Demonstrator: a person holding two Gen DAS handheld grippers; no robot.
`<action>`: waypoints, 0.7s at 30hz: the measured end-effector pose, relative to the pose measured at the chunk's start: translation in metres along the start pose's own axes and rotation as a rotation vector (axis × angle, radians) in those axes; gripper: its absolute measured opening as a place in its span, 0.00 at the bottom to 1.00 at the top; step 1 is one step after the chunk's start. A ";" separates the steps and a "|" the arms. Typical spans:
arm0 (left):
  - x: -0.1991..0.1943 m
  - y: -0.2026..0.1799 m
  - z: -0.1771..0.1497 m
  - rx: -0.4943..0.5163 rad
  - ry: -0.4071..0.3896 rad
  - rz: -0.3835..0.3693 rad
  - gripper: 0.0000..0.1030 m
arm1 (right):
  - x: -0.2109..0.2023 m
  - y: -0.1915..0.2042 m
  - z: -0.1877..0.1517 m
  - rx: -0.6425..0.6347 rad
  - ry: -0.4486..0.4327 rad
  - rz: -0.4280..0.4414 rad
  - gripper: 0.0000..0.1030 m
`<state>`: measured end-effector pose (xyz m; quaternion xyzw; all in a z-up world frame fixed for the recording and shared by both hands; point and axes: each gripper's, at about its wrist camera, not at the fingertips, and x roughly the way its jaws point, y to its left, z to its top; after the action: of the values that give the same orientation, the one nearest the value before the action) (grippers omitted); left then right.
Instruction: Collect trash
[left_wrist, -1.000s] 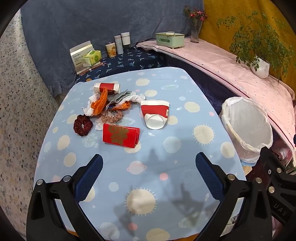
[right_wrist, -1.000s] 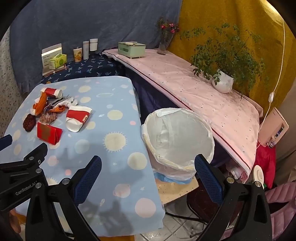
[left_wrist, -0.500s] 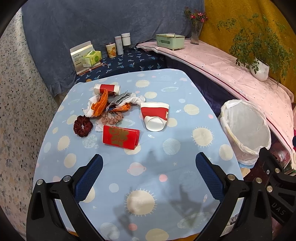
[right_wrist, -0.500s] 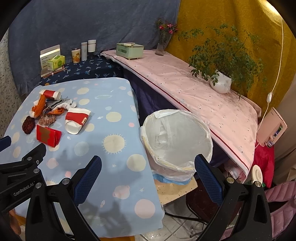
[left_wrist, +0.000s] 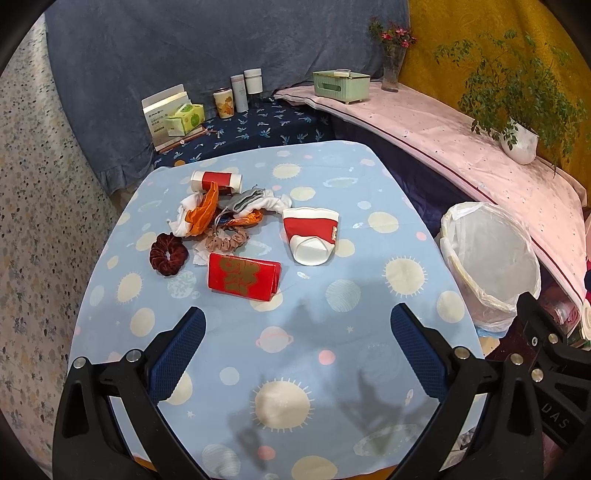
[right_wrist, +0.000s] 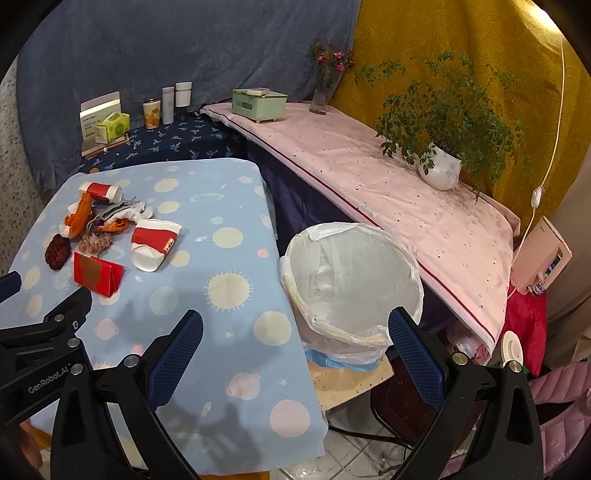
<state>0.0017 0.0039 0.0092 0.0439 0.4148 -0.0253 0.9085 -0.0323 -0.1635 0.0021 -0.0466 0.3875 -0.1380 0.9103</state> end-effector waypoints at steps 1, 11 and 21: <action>0.000 0.000 0.000 0.001 0.001 -0.001 0.93 | 0.000 0.000 0.000 0.000 0.001 -0.001 0.93; 0.002 0.000 0.000 0.005 0.005 -0.002 0.93 | 0.001 -0.002 0.001 0.002 0.003 -0.004 0.93; 0.005 0.000 0.002 0.009 0.014 -0.002 0.93 | 0.003 -0.005 0.001 0.008 0.006 -0.005 0.93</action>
<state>0.0069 0.0033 0.0067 0.0477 0.4212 -0.0279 0.9053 -0.0306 -0.1690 0.0023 -0.0434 0.3894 -0.1420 0.9090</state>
